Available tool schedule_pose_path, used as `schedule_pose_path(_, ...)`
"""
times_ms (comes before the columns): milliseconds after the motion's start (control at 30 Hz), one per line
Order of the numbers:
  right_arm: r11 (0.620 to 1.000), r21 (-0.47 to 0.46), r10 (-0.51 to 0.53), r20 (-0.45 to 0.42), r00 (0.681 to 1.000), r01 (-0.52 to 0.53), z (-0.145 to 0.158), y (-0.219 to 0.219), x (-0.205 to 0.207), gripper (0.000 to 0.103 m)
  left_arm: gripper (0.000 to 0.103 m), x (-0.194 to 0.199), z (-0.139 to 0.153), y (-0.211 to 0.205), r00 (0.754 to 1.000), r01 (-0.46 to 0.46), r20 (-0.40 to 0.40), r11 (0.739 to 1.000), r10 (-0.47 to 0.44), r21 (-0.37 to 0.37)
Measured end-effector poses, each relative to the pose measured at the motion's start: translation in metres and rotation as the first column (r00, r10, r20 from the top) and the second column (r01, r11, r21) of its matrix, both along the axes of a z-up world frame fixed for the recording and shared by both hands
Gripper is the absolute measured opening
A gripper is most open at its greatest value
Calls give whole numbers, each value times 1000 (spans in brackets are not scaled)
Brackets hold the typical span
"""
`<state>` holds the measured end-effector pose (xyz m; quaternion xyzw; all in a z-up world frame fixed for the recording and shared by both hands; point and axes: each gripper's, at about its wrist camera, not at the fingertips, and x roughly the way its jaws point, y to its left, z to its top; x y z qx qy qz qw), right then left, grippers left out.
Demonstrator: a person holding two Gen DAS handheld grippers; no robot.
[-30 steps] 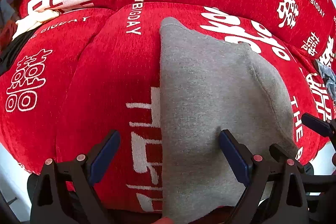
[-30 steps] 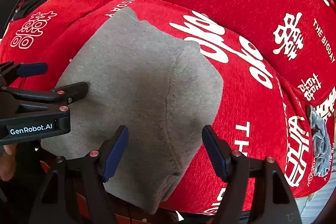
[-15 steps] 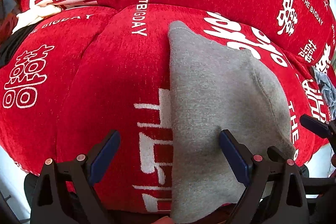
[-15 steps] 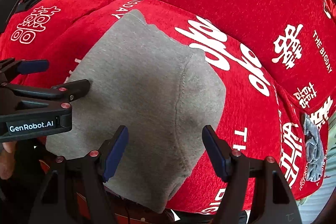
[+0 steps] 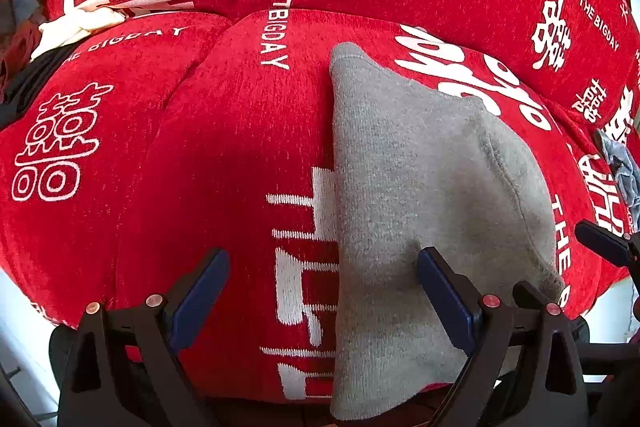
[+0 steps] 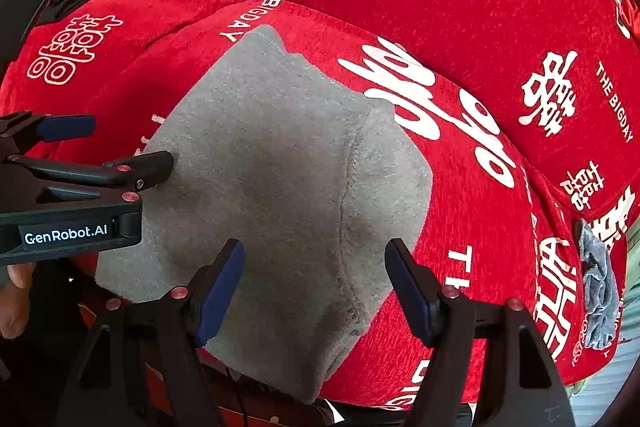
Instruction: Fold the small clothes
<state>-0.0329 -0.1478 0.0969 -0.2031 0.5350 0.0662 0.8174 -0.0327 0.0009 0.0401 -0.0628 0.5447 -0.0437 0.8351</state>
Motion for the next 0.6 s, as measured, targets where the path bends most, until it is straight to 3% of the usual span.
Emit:
schedule_pose_path(367,997,68,-26,9,1000,26,-1,-19,-4,76,95,-6,8,-14,1000,11,6,998,-12,62)
schedule_pose_path(600,990,124,-64,9,998,63,-6,-39,-7,76,95,-9,21,-35,999,33,37,988,-39,151)
